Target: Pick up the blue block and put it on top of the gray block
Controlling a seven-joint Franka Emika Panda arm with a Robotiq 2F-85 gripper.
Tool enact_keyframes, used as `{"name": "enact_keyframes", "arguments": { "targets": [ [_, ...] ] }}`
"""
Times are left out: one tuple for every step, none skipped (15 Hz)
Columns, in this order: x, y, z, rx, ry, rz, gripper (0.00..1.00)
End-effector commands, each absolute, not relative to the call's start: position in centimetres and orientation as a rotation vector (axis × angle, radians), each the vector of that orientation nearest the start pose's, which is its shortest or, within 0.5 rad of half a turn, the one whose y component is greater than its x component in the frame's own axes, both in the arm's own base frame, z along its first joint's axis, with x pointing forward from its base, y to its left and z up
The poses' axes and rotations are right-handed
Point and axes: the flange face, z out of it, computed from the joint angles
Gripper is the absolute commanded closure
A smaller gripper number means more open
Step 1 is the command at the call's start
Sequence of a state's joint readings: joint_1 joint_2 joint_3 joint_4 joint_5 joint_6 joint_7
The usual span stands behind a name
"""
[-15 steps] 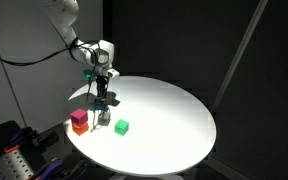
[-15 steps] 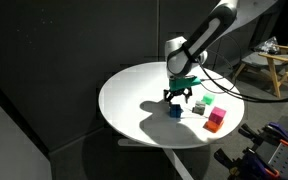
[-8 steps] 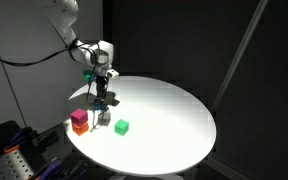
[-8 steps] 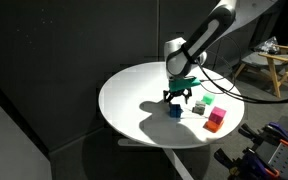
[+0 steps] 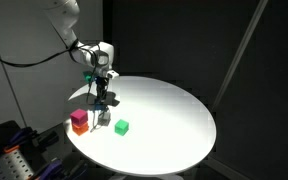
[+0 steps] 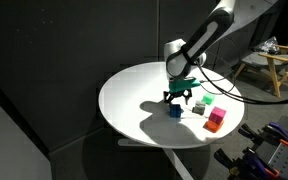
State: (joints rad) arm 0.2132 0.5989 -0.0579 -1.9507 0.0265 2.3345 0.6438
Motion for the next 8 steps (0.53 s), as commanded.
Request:
{"name": "enact_keyframes", "arguments": {
  "targets": [
    [59.22,9.29,15.23,-3.143,0.821,0.296,0.0],
    [59.24,9.29,15.2,-3.143,0.821,0.297,0.0],
    [59.26,9.29,15.15,-3.143,0.821,0.298,0.0],
    [59.28,9.26,15.09,-3.144,0.822,0.3,0.0],
    [59.3,9.25,15.06,-3.144,0.823,0.301,0.0],
    [59.34,9.23,15.03,-3.144,0.824,0.301,0.0],
    [59.36,9.22,14.98,-3.145,0.824,0.301,0.0],
    [59.38,9.2,14.95,-3.145,0.825,0.301,0.0]
  ]
}}
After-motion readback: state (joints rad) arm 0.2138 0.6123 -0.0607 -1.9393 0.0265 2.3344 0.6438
